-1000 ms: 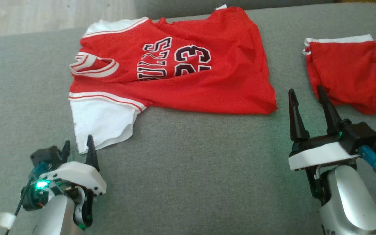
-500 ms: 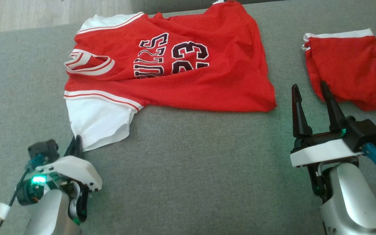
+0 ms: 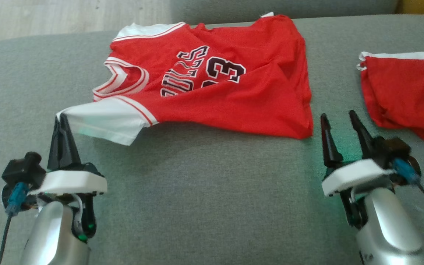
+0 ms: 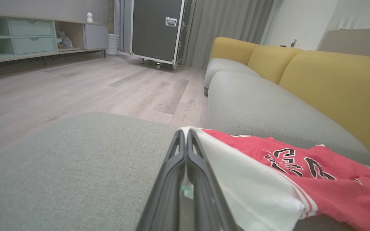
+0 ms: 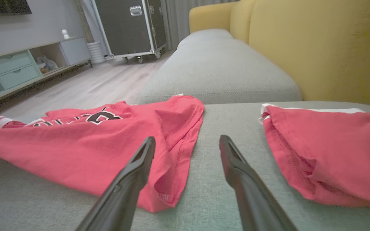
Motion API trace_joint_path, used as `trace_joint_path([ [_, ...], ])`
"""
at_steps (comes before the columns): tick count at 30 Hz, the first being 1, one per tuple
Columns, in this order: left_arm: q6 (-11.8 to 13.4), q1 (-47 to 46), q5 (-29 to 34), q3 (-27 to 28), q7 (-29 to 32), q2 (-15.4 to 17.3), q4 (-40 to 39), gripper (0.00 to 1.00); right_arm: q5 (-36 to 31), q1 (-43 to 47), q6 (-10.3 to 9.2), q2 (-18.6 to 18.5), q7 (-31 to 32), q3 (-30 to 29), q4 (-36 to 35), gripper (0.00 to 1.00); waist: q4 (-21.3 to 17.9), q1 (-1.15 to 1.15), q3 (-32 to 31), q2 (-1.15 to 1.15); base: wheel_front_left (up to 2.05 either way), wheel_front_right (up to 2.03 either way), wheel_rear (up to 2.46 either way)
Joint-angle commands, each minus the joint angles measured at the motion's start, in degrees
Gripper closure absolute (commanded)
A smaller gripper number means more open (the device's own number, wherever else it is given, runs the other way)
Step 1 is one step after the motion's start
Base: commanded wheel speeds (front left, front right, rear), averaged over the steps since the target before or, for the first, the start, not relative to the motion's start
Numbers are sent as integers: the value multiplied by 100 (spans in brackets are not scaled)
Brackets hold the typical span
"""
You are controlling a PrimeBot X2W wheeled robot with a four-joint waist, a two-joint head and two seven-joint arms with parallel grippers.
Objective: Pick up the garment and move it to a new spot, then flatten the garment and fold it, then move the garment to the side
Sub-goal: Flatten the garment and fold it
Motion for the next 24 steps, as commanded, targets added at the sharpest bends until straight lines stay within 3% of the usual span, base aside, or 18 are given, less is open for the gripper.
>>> trace_joint_path([
  [1,-46,-41,61,156,-88,101,-245,100,-17,-361,-5,6,127,137,-1,0,63,0,-24,0,0,0,0],
  [10,-160,48,144,-129,-94,46,-414,100,176,-859,-5,6,692,583,1034,0,212,0,-27,0,0,0,0],
  [20,-209,48,146,-242,-118,45,-493,100,-111,-1081,-5,6,809,205,1841,0,237,0,8,0,0,0,0],
  [24,-223,40,135,-269,-133,44,-485,100,155,-1229,-5,6,755,265,2204,0,265,0,10,0,0,0,0],
])
